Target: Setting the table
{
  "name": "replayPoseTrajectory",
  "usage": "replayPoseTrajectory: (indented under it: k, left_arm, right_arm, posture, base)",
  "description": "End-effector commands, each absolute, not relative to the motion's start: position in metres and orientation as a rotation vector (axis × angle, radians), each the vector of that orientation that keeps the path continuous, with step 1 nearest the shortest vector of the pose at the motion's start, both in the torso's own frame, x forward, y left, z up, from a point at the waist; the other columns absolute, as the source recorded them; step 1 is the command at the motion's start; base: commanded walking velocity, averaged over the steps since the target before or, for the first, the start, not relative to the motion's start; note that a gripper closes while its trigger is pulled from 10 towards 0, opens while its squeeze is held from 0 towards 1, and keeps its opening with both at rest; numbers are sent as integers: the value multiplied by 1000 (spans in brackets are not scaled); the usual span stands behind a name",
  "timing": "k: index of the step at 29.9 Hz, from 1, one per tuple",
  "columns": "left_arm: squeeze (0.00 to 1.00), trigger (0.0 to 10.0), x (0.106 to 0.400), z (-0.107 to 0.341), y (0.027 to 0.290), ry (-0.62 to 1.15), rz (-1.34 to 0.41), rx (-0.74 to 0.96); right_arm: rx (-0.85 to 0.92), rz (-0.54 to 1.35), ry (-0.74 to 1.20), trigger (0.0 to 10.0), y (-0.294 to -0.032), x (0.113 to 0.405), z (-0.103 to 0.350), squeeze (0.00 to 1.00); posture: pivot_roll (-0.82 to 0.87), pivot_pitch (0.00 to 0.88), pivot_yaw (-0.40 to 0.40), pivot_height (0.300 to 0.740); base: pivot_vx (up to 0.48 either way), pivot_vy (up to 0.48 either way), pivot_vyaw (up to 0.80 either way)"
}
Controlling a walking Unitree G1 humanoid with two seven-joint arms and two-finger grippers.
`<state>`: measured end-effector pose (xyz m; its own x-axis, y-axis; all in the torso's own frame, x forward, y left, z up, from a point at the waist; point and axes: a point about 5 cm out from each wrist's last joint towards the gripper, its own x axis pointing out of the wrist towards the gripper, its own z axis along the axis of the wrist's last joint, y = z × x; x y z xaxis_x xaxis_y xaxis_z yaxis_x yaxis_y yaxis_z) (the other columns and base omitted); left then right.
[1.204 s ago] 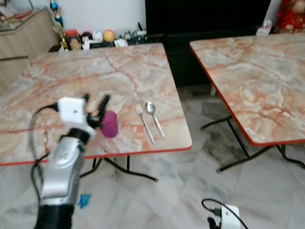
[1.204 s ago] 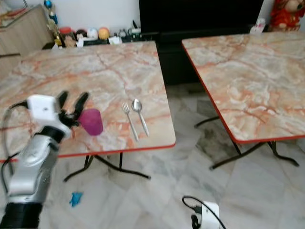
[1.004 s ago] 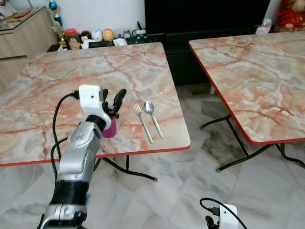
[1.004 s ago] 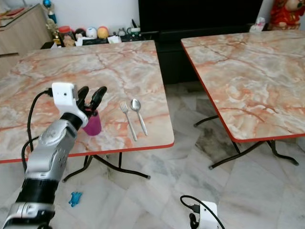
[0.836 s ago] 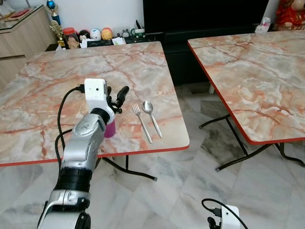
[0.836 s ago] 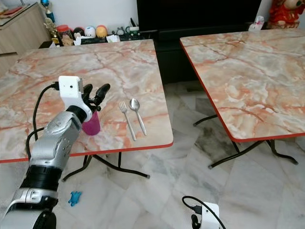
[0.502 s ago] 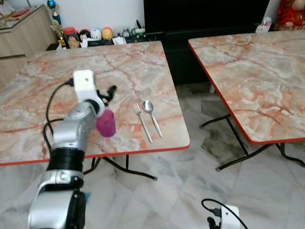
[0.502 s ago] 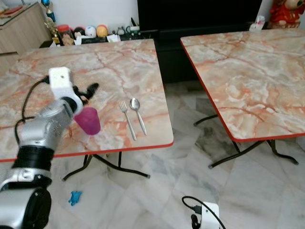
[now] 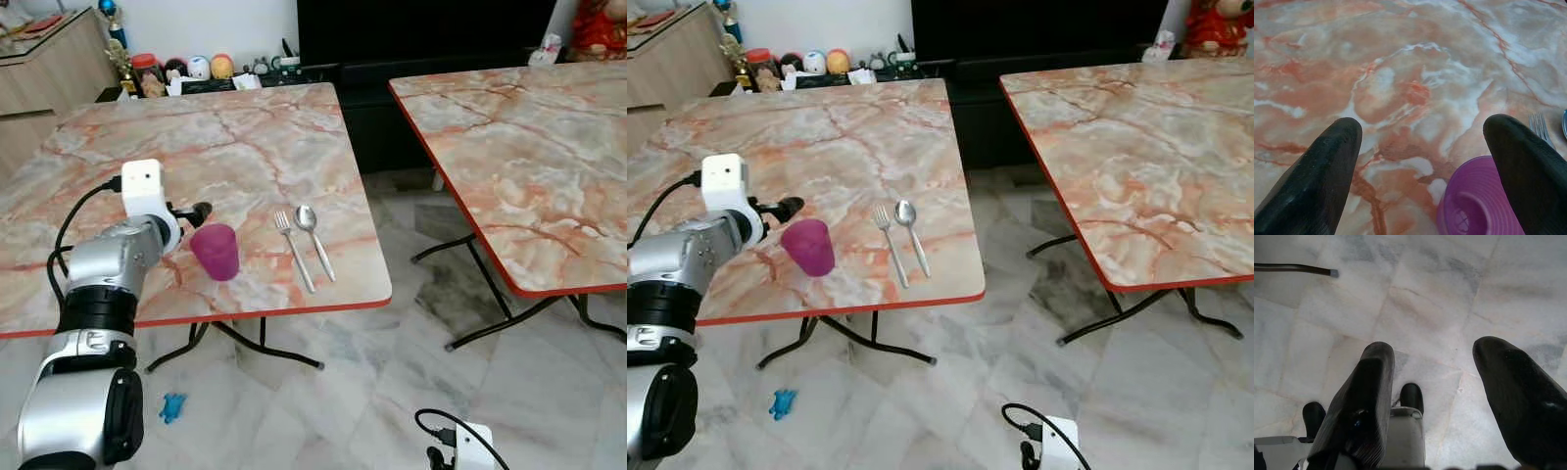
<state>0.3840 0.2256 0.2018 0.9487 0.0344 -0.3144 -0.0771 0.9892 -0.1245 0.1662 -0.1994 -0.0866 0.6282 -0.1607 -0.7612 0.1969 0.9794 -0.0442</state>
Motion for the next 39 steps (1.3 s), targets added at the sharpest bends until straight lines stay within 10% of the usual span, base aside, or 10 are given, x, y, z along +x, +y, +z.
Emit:
replayPoseTrajectory:
  k: [1,2,3,39]
  left_arm:
    - [776,10000,384,207,230,329,63,-142]
    - [776,10000,384,207,230,329,63,-142]
    - [0,10000,384,208,231,329,57,-140]
    - [0,10000,368,177,232,438,45,-106]
  right_arm:
    - [47,-200,869,10000,-197,165,-87,0]
    - [47,-200,869,10000,-197,165,-87,0]
    - [47,-199,867,10000,-197,165,-87,0]
    - [47,-196,859,10000,-195,168,-86,0]
  posture:
    - [33,30,65,740]
    - [33,30,65,740]
    - [33,30,65,740]
    - [32,37,71,740]
  base:
    - [0,0,0]
    - [0,0,0]
    - [0,0,0]
    - [0,0,0]
